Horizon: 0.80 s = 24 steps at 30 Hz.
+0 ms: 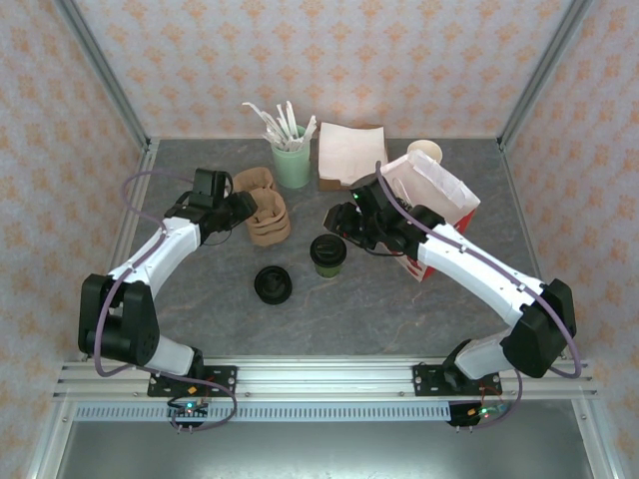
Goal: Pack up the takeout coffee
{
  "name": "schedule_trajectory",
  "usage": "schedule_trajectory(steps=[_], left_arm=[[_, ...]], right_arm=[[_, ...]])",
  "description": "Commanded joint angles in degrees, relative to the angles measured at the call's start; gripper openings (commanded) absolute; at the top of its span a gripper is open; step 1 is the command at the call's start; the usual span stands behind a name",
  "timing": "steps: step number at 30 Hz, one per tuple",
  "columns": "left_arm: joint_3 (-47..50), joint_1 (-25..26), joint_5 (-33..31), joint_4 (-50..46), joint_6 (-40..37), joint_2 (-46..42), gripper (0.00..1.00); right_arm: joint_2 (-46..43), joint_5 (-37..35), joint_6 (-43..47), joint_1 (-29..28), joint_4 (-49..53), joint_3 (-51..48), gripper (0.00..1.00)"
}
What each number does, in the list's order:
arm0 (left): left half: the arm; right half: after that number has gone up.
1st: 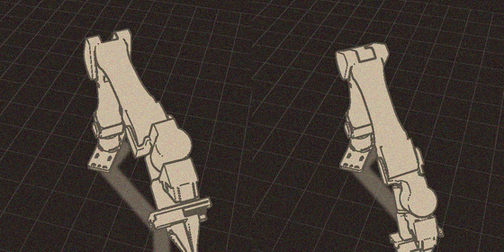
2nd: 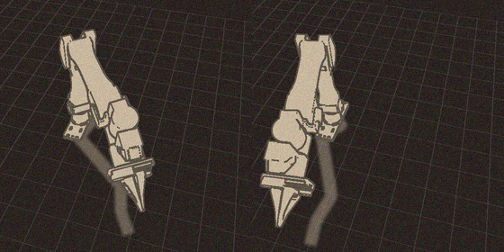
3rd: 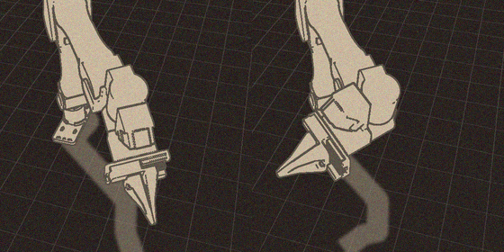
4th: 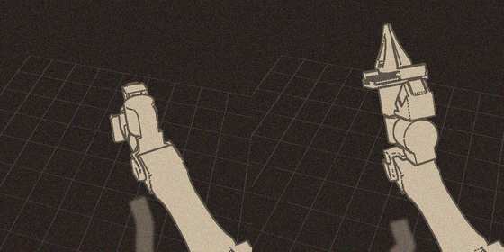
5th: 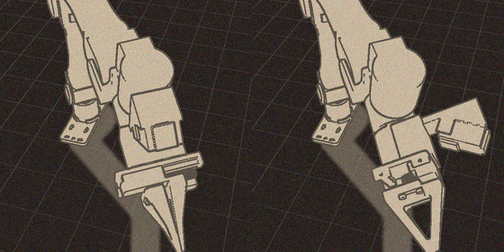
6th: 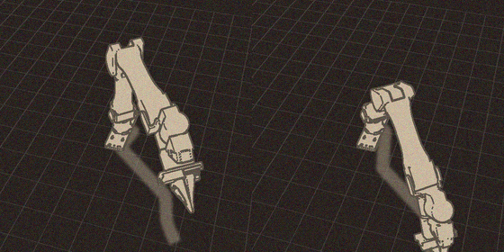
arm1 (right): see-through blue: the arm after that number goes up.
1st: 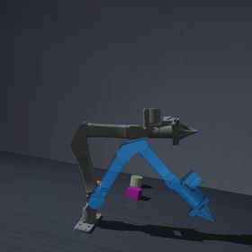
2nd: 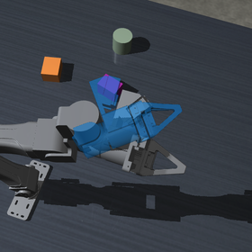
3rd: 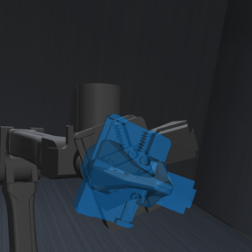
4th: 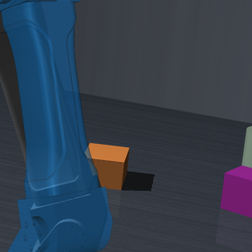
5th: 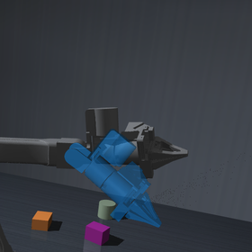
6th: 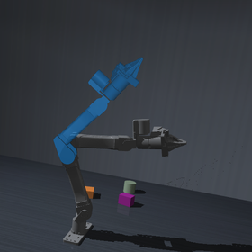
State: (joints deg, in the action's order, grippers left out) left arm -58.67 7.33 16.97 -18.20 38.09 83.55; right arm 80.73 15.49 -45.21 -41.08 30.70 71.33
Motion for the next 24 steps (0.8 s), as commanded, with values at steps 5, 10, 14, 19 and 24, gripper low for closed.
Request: schedule_trajectory(steps=[5,10,14,19,24], left_arm=[[-0.16,-0.72,1.34,3.34,1.29,0.67,0.42],[0.05,-0.64,1.68,3.77,1.64,0.74,0.4],[0.21,-0.66,1.94,4.19,1.97,1.06,0.41],[0.49,-0.63,3.07,5.72,2.95,1.52,0.35],[0.45,-0.63,2.89,5.59,3.66,2.01,0.33]], right_arm=[[-1.54,-0.35,-0.14,0.01,1.12,2.47,0.47],[-1.77,-0.57,-0.23,0.04,1.12,2.08,0.46],[-2.23,-0.81,-0.57,0.04,0.68,1.61,0.46],[-2.63,-1.25,-0.59,0.04,0.77,1.44,0.46],[-2.92,-1.4,-0.69,0.04,0.9,1.34,0.46]])
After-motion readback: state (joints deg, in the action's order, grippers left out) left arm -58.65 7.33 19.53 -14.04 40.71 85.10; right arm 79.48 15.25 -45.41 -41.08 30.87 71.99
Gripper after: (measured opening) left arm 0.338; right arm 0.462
